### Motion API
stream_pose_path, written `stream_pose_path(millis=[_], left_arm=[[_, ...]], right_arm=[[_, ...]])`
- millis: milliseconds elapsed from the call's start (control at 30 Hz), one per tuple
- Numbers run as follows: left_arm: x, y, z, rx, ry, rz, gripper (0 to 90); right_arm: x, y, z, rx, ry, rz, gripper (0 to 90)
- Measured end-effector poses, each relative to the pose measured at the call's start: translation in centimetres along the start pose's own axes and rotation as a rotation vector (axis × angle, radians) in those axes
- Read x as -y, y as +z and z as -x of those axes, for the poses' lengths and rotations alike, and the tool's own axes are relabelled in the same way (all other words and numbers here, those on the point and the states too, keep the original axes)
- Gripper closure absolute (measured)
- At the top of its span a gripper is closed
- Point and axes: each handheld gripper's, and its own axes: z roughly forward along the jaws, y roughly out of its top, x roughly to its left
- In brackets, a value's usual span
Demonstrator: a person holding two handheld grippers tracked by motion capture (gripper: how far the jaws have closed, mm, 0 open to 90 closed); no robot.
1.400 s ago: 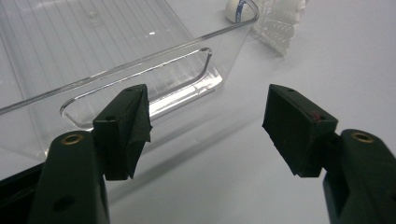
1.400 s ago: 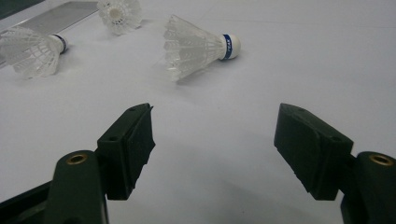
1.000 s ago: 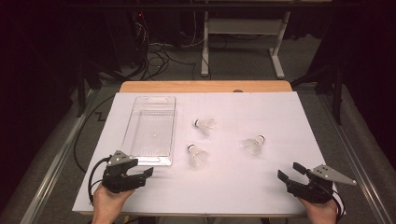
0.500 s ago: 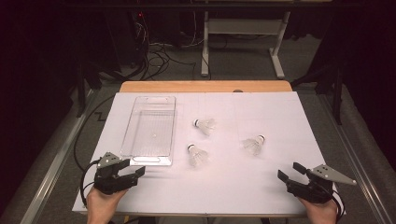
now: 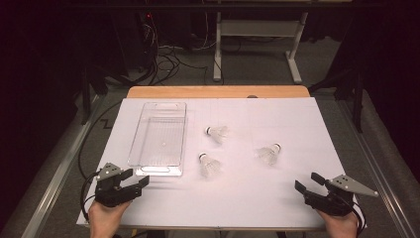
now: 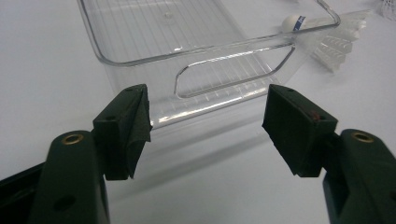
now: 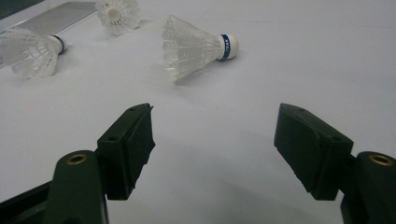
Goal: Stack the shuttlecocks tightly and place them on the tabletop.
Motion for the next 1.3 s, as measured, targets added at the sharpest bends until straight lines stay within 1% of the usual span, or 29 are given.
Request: stream_pose_path(millis=[300, 433, 633, 700, 967, 1100, 1133, 1167, 1200, 1300], left_arm=[[0.8, -0.1, -0.7, -0.001, -0.033, 0.028, 32.0], [1.2, -0.1, -0.8, -0.003, -0.048, 0.043, 32.0], [1.6, -0.2, -0.8, -0.012, -0.046, 0.068, 31.7], [1.8, -0.1, -0.9, -0.015, -0.056, 0.074, 31.2], [2.3, 0.0, -1.0, -0.023, -0.051, 0.089, 30.9], [2.4, 0.2, -1.1, -0.024, -0.054, 0.091, 30.8], [2.5, 0.3, -1.0, -0.033, -0.050, 0.088, 30.1], [2.5, 0.3, -1.0, -0.033, -0.050, 0.088, 29.3], [2.5, 0.4, -1.0, -0.040, -0.035, 0.095, 29.3], [2.6, 0.4, -0.8, -0.037, -0.030, 0.095, 29.0]], right_arm=[[0.0, 0.0, 0.0, 0.002, 0.001, 0.001, 28.8], [0.0, 0.0, -0.1, 0.004, -0.003, -0.001, 28.9], [0.0, 0.0, -0.1, 0.008, 0.000, -0.005, 28.8], [0.0, 0.0, -0.1, 0.008, 0.002, -0.005, 28.8], [0.0, 0.0, -0.1, 0.004, 0.007, 0.003, 28.5], [-0.1, -0.1, 0.0, 0.009, 0.020, 0.011, 28.4], [-0.1, -0.1, 0.0, 0.012, 0.020, 0.011, 28.4], [-0.1, -0.1, 0.0, 0.012, 0.020, 0.011, 28.4], [-0.1, -0.1, 0.0, 0.012, 0.019, 0.010, 28.5], [-0.3, -0.1, -0.2, 0.006, 0.015, 0.010, 28.8]])
